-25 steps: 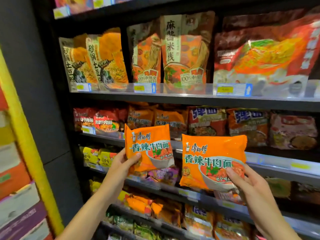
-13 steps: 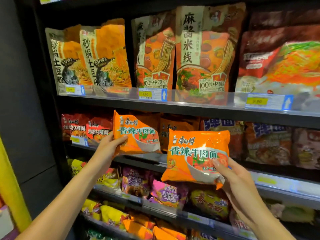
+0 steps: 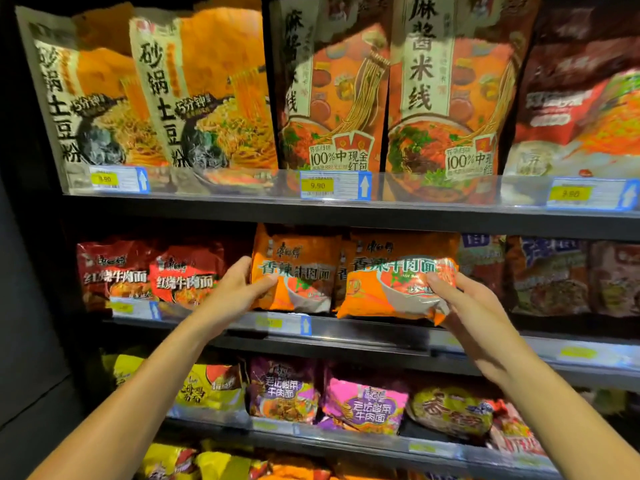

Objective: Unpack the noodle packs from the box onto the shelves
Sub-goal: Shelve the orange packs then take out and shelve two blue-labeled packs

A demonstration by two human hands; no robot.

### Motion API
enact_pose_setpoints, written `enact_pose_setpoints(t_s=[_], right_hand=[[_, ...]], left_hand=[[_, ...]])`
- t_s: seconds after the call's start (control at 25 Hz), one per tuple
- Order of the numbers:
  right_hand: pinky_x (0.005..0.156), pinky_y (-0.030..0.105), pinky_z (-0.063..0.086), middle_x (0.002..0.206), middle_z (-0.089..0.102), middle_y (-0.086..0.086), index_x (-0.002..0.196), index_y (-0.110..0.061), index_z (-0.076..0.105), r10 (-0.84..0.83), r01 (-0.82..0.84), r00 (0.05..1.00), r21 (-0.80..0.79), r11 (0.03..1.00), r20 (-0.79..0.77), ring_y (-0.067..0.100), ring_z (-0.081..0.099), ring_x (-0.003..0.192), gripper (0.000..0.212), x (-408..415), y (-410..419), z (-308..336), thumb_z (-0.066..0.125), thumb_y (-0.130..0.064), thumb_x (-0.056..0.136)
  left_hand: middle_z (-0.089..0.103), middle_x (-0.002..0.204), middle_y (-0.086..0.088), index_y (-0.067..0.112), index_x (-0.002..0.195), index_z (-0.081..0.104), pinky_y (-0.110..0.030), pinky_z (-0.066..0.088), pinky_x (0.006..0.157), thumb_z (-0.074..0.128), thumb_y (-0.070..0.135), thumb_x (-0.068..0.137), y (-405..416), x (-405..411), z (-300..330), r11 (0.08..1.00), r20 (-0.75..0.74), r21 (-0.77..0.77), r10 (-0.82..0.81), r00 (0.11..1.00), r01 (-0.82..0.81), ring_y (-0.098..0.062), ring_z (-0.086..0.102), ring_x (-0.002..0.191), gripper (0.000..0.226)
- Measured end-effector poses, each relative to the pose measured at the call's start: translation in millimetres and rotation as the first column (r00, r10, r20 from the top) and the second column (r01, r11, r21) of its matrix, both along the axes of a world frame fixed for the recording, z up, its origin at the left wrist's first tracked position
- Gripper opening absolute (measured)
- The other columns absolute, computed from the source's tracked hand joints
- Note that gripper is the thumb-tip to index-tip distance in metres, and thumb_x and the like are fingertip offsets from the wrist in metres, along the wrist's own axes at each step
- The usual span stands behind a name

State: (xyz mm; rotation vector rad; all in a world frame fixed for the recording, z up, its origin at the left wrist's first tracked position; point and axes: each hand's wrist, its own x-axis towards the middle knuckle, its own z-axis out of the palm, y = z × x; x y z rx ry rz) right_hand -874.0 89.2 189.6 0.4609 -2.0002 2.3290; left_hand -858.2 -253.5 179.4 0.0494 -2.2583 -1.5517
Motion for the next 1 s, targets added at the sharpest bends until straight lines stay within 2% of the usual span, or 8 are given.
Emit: enact_pose_setpoints(t_s=[0.16, 0.24, 0.4, 0.48, 0.64, 0.8, 0.88, 1.0], right_hand=[[0.075, 0.030, 0.058, 0.102, 0.077, 0.014, 0.110, -0.001, 0.066, -0.071, 0.069, 0.997, 0.060, 0.996, 0.033, 0.023, 0.074, 0.092, 0.028, -13.8, -13.2, 2.3, 0.064, -0.024, 0.096], [0.076, 0.036, 0.060, 0.099, 0.076, 0.017, 0.106, 0.002, 0.064, -0.094, 0.089, 0.995, 0.107, 0.990, 0.040, 0.026, 0.075, 0.090, 0.028, -21.5, -19.6, 0.2, 0.066, -0.024, 0.095], [0.073, 0.032, 0.058, 0.083, 0.074, 0.012, 0.098, 0.003, 0.058, -0.085, 0.074, 0.996, 0.317, 0.945, 0.020, 0.022, 0.073, 0.080, 0.032, -30.0, -26.1, -1.2, 0.068, -0.027, 0.094], [0.051, 0.017, 0.040, 0.060, 0.057, -0.001, 0.073, -0.008, 0.052, -0.165, 0.206, 0.979, 0.553, 0.807, -0.124, 0.006, 0.054, 0.054, 0.034, -32.4, -28.1, 3.0, 0.069, -0.030, 0.093], [0.044, 0.028, 0.022, 0.049, 0.037, 0.002, 0.056, -0.012, 0.034, -0.276, 0.463, 0.886, 0.758, 0.461, -0.373, 0.015, 0.036, 0.045, 0.057, -38.0, -34.2, 4.6, 0.076, -0.037, 0.086], [0.054, 0.032, 0.035, 0.078, 0.045, 0.003, 0.079, -0.010, 0.048, -0.294, 0.735, 0.675, 0.652, 0.187, -0.677, 0.026, 0.048, 0.075, 0.049, -22.0, -35.7, -4.0, 0.074, -0.052, 0.082], [0.067, 0.035, 0.047, 0.105, 0.049, 0.007, 0.113, -0.013, 0.060, -0.131, 0.823, 0.551, 0.510, 0.250, -0.824, 0.029, 0.050, 0.101, 0.044, -6.1, -43.0, -14.6, 0.067, -0.049, 0.088], [0.097, 0.041, 0.047, 0.143, 0.042, 0.007, 0.142, -0.032, 0.050, 0.133, 0.692, 0.678, 0.688, 0.217, -0.723, 0.030, 0.040, 0.128, 0.056, 6.0, -59.8, -29.1, 0.035, -0.060, 0.097]], left_hand=[[0.057, 0.102, -0.010, 0.006, 0.108, 0.048, -0.039, 0.049, 0.076, 0.070, 0.022, 0.090, -1.5, -8.4, -5.0, 0.897, -0.108, -0.412, 0.126, 0.986, -0.159, -0.025, 0.058, 0.092, 0.033], [0.042, 0.108, -0.009, 0.004, 0.126, 0.038, -0.035, 0.042, 0.072, 0.069, 0.017, 0.089, 4.0, -4.9, -9.6, 0.807, -0.245, -0.529, 0.151, 0.958, -0.263, -0.022, 0.048, 0.086, 0.050], [0.034, 0.131, -0.013, 0.012, 0.132, 0.042, -0.042, 0.049, 0.088, 0.073, 0.009, 0.082, 2.7, -0.5, -19.4, 0.581, -0.449, -0.696, 0.105, 0.887, -0.421, -0.031, 0.042, 0.114, 0.059], [0.040, 0.131, -0.013, 0.014, 0.127, 0.053, -0.048, 0.045, 0.095, 0.069, 0.016, 0.087, 4.8, 3.1, -23.0, 0.485, -0.473, -0.764, 0.027, 0.880, -0.426, -0.036, 0.040, 0.119, 0.044], [0.045, 0.143, -0.006, 0.028, 0.139, 0.053, -0.058, 0.029, 0.113, 0.037, 0.050, 0.099, 31.0, 12.5, -36.3, 0.434, -0.305, -0.866, -0.059, 0.951, -0.250, -0.037, 0.026, 0.137, 0.049], [0.006, 0.166, -0.002, 0.041, 0.155, 0.018, -0.046, -0.008, 0.119, 0.014, 0.066, 0.098, 46.8, 21.5, -47.2, 0.403, -0.091, -0.910, 0.037, 0.995, -0.098, -0.030, -0.011, 0.149, 0.062], [-0.004, 0.166, -0.001, 0.043, 0.155, 0.007, -0.041, -0.017, 0.114, 0.008, 0.070, 0.095, 46.7, 25.7, -47.2, 0.394, -0.074, -0.915, 0.058, 0.996, -0.091, -0.029, -0.018, 0.149, 0.066], [-0.008, 0.166, 0.003, 0.048, 0.154, 0.002, -0.042, -0.008, 0.119, 0.006, 0.072, 0.094, 43.9, 28.8, -41.8, 0.400, -0.031, -0.915, 0.076, 0.997, -0.059, -0.028, -0.019, 0.150, 0.064]])
